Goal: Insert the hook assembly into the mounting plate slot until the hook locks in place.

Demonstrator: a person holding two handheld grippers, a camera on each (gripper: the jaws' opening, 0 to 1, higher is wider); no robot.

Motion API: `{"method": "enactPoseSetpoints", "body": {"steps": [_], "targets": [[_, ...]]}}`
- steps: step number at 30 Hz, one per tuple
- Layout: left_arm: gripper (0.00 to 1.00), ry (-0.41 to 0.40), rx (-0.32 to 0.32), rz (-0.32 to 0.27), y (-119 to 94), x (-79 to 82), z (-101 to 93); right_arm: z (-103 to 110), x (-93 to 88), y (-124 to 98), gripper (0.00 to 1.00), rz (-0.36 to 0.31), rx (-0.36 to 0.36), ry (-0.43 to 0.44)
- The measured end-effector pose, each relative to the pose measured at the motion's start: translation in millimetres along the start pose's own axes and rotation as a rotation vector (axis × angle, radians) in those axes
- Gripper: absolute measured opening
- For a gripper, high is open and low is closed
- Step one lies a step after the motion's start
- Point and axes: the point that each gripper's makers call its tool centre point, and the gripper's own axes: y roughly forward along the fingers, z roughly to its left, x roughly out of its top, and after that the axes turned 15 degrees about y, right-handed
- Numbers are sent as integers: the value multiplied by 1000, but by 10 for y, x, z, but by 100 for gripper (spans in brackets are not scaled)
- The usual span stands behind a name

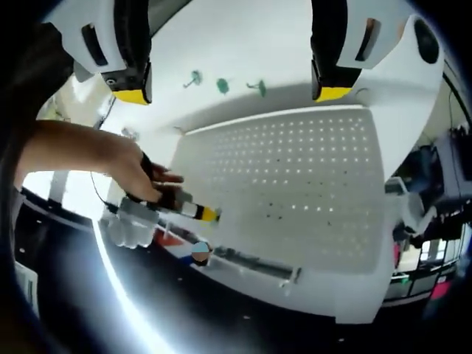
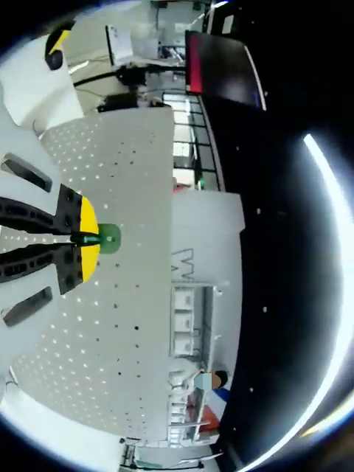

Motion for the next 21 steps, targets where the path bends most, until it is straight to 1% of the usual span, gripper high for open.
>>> {"method": "enactPoseSetpoints", "body": {"steps": [2, 6, 9, 11, 14, 18, 21], "targets": [[92, -3, 2, 3, 3, -8, 10, -14, 62, 66, 0, -10, -3, 0], [93, 0, 7, -3, -5, 12, 31, -89, 211, 186, 0, -54, -27, -8], [93, 1, 15, 1, -18, 2, 60, -131, 264, 247, 0, -68, -51, -9], [92, -1, 25, 7, -39, -10, 96, -142, 263, 267, 0, -67, -60, -7], [92, -5, 40, 9, -74, -33, 154, -159, 238, 302, 0, -64, -73, -32], [92, -12, 50, 15, -81, -60, 186, -184, 202, 314, 0, -48, -87, -15], [92, -13, 52, 14, -73, -54, 187, -209, 174, 332, 0, -43, -103, -24]]}}
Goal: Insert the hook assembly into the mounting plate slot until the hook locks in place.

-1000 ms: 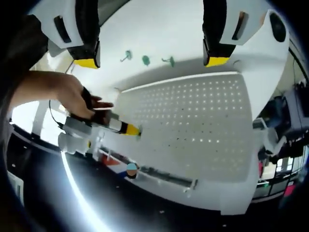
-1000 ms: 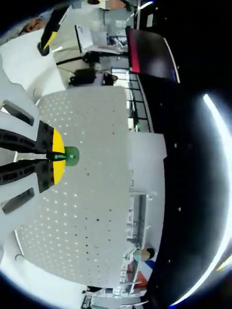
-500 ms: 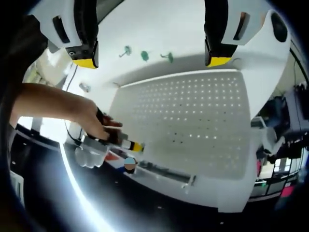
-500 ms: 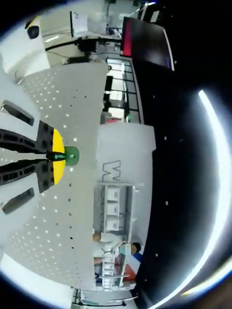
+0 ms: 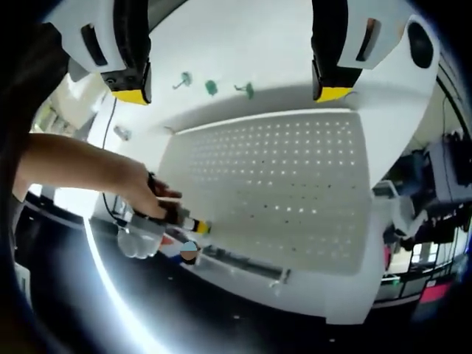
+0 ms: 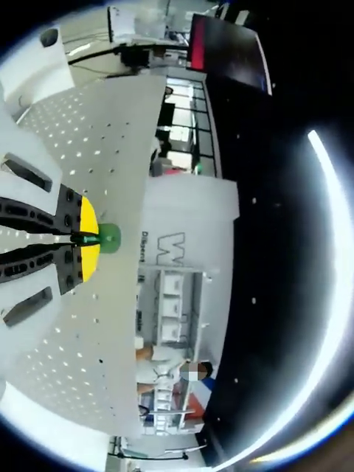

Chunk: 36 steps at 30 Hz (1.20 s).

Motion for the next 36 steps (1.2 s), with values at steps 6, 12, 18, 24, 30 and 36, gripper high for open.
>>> {"method": "enactPoseSetpoints", "body": {"steps": [6, 12, 18, 24, 30, 36], "targets": [[91, 5, 4, -5, 7, 24, 7, -52, -49, 39, 0, 15, -32, 16], [91, 2, 15, -2, -25, 13, 36, -54, -76, 54, 0, 12, -44, 23], [90, 3, 23, 3, -46, 13, 67, -63, -159, 74, 0, 17, -51, 49], [89, 7, 28, 3, -56, 24, 79, -82, -184, 121, 0, 14, -55, 61], [89, 1, 27, 8, -48, -3, 65, -96, -180, 114, 0, 14, -60, 61], [90, 9, 23, 16, -40, -17, 40, -101, -196, 137, 2, 34, -65, 71]]}}
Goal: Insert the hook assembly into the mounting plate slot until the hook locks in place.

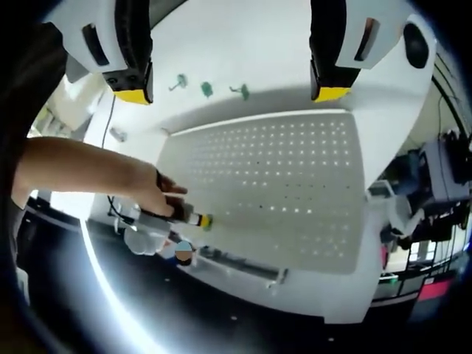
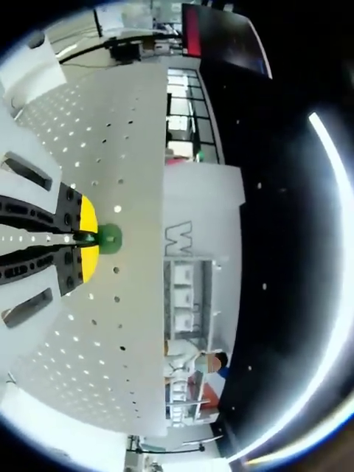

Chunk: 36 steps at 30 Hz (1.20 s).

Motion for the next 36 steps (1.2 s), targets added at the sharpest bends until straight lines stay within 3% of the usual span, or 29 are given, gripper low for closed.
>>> {"method": "enactPoseSetpoints", "body": {"steps": [8, 12, 17, 26, 31, 33, 34, 36], "targets": [[90, 1, 6, 5, -16, -20, -12, 66, -17, -33, 11, 18, 30, 16], [89, 6, 6, 5, -22, -13, -32, 62, -27, -59, 22, 19, 23, 4], [89, 11, 13, 1, -43, 12, -30, 102, 11, -129, 21, 14, 43, -9], [88, 25, 18, 4, -57, 3, -73, -78, 190, -257, 24, -9, 40, 4], [88, 26, 9, 13, -44, -37, -127, -226, 185, -388, 37, 8, 57, 50], [88, 28, 4, 18, -39, -52, -153, -235, 174, -449, 36, 14, 67, 39], [87, 29, 0, 22, -33, -60, -169, -249, 135, -483, 32, 42, 73, -15], [87, 32, -5, 26, -27, -65, -184, -236, 133, -546, 32, 37, 85, -5]]}}
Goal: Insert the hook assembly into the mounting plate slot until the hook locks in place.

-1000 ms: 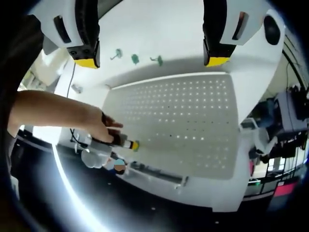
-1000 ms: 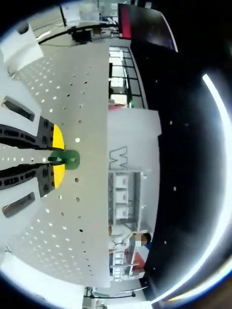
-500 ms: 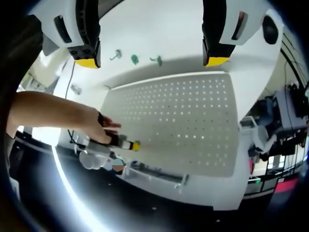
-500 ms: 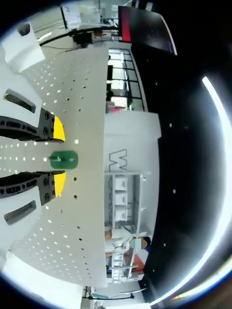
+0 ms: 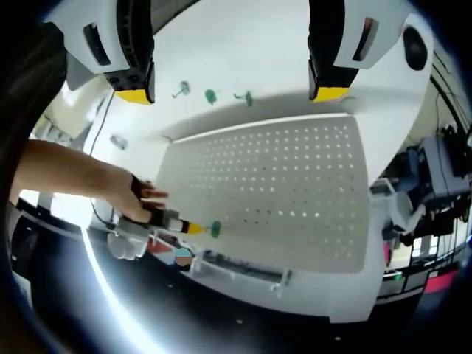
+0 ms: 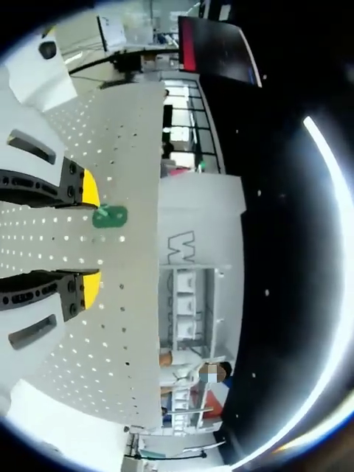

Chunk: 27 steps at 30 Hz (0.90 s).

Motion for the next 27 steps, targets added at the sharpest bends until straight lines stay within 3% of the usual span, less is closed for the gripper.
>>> {"method": "enactPoseSetpoints", "body": {"steps": [7, 11, 16, 21, 27], "targets": [[87, 13, -8, 4, 7, 21, -26, -21, -160, -179, 33, 51, 26, -19], [87, 17, -8, 12, 4, 5, -36, -95, -412, -350, 34, 125, 49, -2], [87, 15, -12, 22, 12, -39, -55, -242, -825, -652, 34, 236, 56, -47], [87, 13, -15, 28, 9, -65, -81, -425, -1009, -868, 34, 282, 39, -81], [87, 16, -22, 42, 12, -102, -107, -647, -1178, -1091, 35, 331, 12, -61]]}}
